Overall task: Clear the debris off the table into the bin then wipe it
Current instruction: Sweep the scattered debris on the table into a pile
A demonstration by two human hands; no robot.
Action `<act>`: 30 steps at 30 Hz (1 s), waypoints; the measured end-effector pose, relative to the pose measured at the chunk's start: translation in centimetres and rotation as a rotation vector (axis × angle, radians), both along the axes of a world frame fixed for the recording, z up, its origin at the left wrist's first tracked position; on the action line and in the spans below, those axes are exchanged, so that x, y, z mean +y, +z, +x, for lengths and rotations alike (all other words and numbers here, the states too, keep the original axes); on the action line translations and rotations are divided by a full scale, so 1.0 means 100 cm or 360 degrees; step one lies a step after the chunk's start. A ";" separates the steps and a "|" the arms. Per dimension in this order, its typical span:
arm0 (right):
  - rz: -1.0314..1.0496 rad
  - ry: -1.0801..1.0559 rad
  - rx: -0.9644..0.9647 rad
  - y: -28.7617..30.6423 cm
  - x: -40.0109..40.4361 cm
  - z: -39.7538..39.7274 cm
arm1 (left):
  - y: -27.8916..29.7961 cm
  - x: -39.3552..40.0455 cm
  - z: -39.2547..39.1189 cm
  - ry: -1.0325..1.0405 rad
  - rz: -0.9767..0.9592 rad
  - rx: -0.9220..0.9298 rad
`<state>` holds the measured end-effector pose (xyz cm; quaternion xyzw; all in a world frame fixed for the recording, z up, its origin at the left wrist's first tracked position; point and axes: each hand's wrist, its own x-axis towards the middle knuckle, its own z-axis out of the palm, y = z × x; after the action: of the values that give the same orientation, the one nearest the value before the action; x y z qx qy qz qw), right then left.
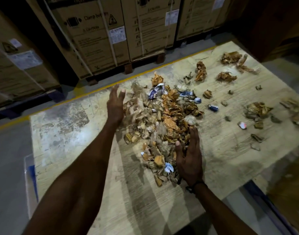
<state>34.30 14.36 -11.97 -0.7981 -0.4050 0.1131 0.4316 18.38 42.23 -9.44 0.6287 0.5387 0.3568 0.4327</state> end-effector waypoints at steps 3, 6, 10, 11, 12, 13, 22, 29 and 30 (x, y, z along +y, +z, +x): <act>-0.0008 0.0010 0.0015 0.001 0.000 0.000 | -0.008 0.010 0.019 -0.0333 -0.0307 0.0000; -0.0017 0.0026 0.0040 0.004 -0.001 0.000 | -0.001 -0.014 0.040 -0.0723 -0.0160 0.0215; -0.0029 0.0036 0.0031 0.005 -0.002 0.001 | 0.022 -0.043 0.041 -0.0904 -0.0036 0.0210; -0.0023 0.0042 0.0030 0.005 -0.001 0.000 | 0.027 -0.044 0.035 -0.0829 -0.0042 0.0159; -0.0019 0.0047 0.0034 0.005 -0.002 0.001 | 0.031 -0.044 0.026 -0.0685 -0.0011 0.0107; -0.0011 0.0052 0.0041 0.004 -0.002 0.001 | 0.033 -0.044 0.015 -0.0527 0.0037 0.0051; -0.0049 0.0043 0.0073 0.006 0.000 0.001 | -0.010 -0.137 -0.009 -0.0333 0.0168 0.0231; 0.0059 0.0003 0.0152 0.010 -0.003 0.005 | 0.004 -0.165 0.037 -0.0083 0.0047 0.0035; 0.0095 0.0003 0.0178 0.010 -0.004 0.007 | 0.006 -0.167 0.030 0.0032 -0.0017 -0.0080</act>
<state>34.98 13.96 -10.98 -0.7769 -0.3841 0.1457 0.4772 21.39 25.57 -8.85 0.6119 0.5357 0.3740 0.4458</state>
